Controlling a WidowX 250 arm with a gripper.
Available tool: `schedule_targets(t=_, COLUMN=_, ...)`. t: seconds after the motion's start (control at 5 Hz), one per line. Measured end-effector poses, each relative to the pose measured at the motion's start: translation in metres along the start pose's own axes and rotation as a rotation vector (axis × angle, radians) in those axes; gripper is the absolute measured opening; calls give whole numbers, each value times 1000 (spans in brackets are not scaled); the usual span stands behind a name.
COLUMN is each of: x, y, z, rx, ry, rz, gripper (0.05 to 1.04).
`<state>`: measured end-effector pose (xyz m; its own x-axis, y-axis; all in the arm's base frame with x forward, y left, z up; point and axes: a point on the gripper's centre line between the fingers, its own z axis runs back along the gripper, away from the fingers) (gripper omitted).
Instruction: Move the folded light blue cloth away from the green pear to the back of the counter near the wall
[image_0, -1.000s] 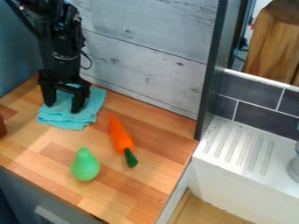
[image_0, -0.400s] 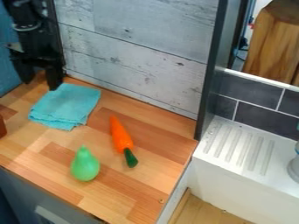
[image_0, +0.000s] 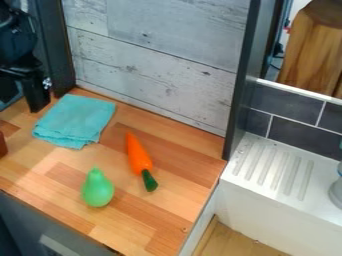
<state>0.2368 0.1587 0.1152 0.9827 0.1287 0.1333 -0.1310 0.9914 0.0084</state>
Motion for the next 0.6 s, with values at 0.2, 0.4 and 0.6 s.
schedule_targets(t=0.2, x=-22, y=-35, z=3, rx=-26, ry=29, rz=-86, gripper=1000)
schedule_targets(t=0.4, x=-28, y=-65, z=-6, rx=-3, ry=83, rz=-141, gripper=1000)
schedule_targets(t=0.6, x=-27, y=-79, z=-8, rx=0, ry=98, rz=-167, gripper=1000)
